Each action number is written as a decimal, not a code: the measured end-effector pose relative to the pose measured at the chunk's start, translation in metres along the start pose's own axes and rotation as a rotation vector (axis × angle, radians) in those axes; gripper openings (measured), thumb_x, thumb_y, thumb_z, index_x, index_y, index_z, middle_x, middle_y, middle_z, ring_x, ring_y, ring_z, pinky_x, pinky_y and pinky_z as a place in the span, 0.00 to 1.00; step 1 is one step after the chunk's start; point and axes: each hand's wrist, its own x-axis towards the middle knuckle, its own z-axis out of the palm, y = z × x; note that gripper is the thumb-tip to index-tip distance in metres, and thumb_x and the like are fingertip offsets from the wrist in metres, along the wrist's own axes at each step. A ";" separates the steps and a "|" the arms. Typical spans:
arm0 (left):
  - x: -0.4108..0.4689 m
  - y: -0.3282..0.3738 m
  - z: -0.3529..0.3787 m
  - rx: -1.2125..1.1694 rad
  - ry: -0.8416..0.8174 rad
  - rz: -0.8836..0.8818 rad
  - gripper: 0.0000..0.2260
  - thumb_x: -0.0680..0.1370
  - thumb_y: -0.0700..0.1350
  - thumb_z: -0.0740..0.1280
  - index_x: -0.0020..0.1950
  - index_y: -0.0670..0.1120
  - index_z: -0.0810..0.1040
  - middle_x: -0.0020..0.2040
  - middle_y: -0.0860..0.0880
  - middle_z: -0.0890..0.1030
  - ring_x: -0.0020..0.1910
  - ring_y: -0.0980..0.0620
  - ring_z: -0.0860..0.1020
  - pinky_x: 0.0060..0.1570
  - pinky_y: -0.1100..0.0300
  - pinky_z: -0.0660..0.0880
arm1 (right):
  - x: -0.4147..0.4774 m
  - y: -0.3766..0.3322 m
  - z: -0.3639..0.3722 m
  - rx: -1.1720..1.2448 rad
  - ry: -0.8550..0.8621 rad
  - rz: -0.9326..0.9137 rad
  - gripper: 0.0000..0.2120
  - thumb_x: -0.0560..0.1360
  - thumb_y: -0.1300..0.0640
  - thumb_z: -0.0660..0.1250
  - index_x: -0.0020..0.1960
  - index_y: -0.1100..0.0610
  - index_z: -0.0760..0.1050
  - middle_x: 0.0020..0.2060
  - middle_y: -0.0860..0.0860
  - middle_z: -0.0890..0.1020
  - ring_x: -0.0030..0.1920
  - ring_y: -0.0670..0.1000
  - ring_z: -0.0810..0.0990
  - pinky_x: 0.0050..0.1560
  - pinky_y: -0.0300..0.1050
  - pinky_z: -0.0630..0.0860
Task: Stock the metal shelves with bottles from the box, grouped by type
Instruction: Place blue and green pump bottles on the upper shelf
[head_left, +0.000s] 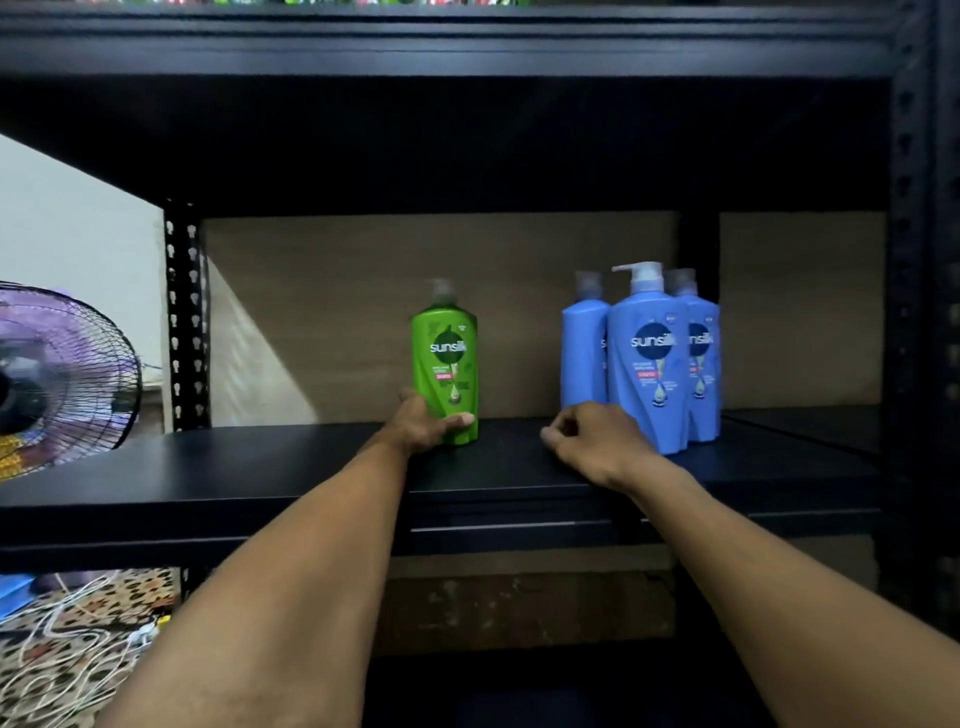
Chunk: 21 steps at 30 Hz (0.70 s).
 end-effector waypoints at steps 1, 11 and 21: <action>-0.002 0.001 0.001 -0.007 -0.017 0.020 0.61 0.44 0.78 0.76 0.70 0.46 0.75 0.68 0.44 0.76 0.62 0.47 0.80 0.68 0.52 0.75 | -0.006 0.000 -0.003 0.002 0.017 0.006 0.11 0.78 0.43 0.64 0.49 0.48 0.80 0.49 0.49 0.81 0.52 0.53 0.78 0.55 0.48 0.75; -0.142 0.052 -0.035 0.079 0.170 0.178 0.30 0.74 0.44 0.78 0.73 0.45 0.69 0.61 0.45 0.82 0.61 0.46 0.80 0.64 0.54 0.75 | -0.080 -0.008 0.001 0.194 0.289 -0.100 0.15 0.74 0.56 0.68 0.60 0.48 0.75 0.50 0.44 0.82 0.56 0.49 0.79 0.56 0.44 0.72; -0.329 -0.017 -0.008 0.040 0.253 0.477 0.15 0.76 0.45 0.74 0.62 0.53 0.79 0.58 0.61 0.81 0.60 0.62 0.76 0.63 0.69 0.70 | -0.243 -0.017 0.079 0.354 0.374 -0.220 0.22 0.71 0.64 0.68 0.60 0.45 0.72 0.52 0.39 0.74 0.57 0.42 0.74 0.59 0.45 0.74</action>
